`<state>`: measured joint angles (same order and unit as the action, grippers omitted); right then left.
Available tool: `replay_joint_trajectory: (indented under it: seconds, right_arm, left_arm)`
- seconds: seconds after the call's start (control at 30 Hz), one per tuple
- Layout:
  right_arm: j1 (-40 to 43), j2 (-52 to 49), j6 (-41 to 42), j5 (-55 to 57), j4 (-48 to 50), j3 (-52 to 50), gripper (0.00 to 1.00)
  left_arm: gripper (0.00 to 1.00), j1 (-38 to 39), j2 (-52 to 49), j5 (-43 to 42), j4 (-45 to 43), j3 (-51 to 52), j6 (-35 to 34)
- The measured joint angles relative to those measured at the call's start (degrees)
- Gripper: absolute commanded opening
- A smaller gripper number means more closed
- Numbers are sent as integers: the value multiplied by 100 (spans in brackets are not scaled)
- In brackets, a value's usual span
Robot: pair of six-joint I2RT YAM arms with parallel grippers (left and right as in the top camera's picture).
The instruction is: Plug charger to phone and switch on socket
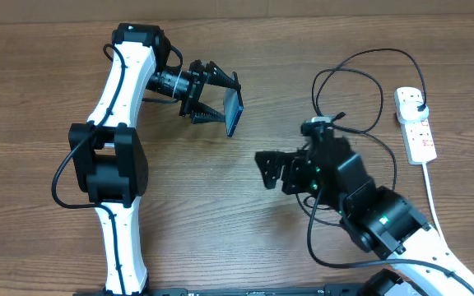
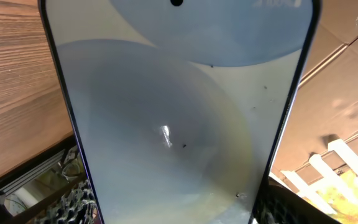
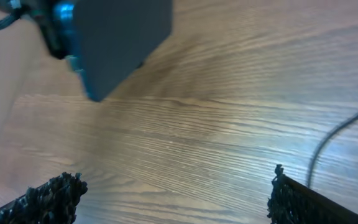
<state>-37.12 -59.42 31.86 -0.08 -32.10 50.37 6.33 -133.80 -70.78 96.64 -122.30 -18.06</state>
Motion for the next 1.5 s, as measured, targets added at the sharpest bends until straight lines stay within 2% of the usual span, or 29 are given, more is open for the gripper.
replay_joint_trajectory:
  seconds: [0.23,0.37,0.6,0.83,1.0,1.37,1.5]
  right_arm:
    - [-824,-79,31,870,723,0,99]
    - [-916,-389,122,1080,905,68,100]
    - [-916,-1453,221,1191,741,1001,99]
    - [-916,-2173,256,1401,1196,1263,90]
    - [-916,-2594,267,1469,1663,1263,75]
    - [-916,-2881,264,1766,2288,1263,69]
    - [-916,-3101,275,1797,2430,1263,59]
  left_arm:
    - [71,0,0,59,-2,0,2]
    - [71,0,0,101,-2,0,0]
    - [71,0,0,221,-2,0,0]
    - [71,0,0,240,-2,0,0]
    - [71,0,0,247,-2,0,2]
    - [71,0,0,358,0,0,2]
    - [71,0,0,376,0,0,2]
